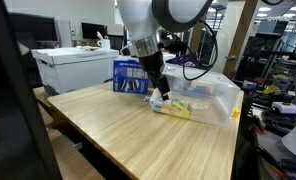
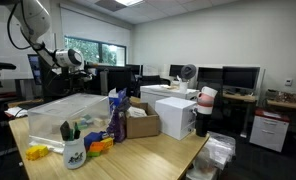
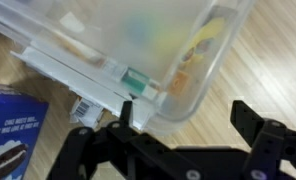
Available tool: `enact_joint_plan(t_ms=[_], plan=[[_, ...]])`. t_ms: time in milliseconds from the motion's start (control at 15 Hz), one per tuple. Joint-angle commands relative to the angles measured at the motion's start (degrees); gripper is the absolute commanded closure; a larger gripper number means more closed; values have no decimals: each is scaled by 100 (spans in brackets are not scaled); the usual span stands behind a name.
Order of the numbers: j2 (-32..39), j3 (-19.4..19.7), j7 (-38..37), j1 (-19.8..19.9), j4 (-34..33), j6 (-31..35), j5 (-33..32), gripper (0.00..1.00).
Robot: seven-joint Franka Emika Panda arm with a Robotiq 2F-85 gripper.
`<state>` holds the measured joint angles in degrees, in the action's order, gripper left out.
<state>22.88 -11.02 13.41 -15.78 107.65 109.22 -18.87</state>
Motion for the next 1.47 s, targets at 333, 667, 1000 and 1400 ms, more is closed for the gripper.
enact_joint_plan(t_ms=[333, 667, 1000, 1400], plan=[[-90, -235, 636, -16, 36, -13, -60, 0], [27, -300, 675, -77, -71, -53, -139, 0], [144, -285, 759, -136, -180, -92, -386, 0], [342, -271, 816, -158, -321, -128, -582, 0]])
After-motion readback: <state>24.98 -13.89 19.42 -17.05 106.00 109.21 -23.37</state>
